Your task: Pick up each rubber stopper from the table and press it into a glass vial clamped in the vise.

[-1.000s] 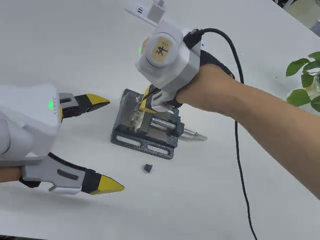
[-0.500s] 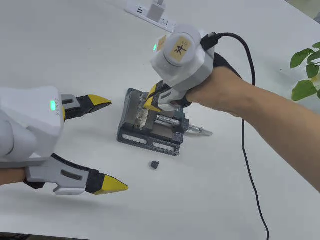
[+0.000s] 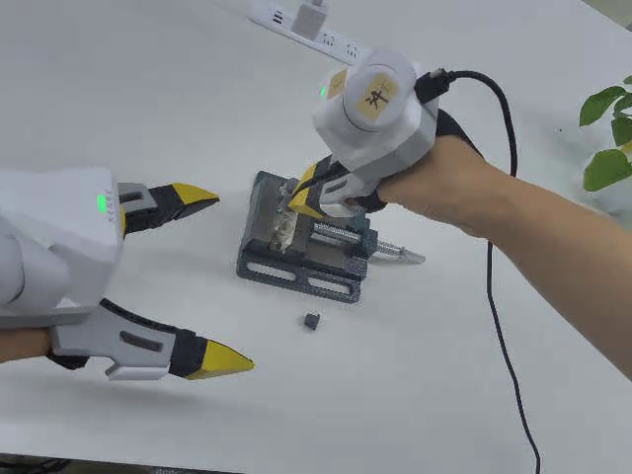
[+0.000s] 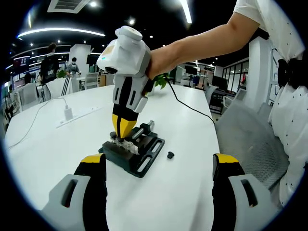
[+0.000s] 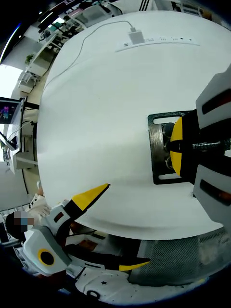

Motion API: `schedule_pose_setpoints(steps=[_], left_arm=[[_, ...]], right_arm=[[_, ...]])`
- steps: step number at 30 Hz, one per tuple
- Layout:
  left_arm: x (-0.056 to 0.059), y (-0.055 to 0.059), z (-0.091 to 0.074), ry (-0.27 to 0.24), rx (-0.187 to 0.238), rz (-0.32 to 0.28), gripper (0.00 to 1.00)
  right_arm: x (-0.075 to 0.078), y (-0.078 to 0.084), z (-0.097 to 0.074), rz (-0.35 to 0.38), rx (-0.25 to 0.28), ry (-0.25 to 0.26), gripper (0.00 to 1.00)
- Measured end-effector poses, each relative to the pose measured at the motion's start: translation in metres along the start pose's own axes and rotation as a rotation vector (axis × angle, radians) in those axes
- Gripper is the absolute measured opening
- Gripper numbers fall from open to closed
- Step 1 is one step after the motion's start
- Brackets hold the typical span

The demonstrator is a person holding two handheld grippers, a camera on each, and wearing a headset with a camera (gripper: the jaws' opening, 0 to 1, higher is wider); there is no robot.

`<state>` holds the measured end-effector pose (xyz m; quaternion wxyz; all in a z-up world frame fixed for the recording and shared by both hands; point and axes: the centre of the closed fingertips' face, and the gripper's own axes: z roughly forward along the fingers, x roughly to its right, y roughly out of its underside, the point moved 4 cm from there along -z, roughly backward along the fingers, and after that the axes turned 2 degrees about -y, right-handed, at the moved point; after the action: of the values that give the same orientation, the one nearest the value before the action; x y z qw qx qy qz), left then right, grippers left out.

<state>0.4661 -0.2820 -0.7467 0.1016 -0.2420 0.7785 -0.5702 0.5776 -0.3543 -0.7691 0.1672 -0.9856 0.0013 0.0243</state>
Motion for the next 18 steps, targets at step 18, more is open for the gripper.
schedule_pose_setpoints(steps=[18], left_arm=[[0.0012,-0.0022,-0.0015,0.002,-0.007,0.005,0.9]], right_arm=[[-0.001,0.0044,-0.006,0.03,0.033,0.021,0.04]])
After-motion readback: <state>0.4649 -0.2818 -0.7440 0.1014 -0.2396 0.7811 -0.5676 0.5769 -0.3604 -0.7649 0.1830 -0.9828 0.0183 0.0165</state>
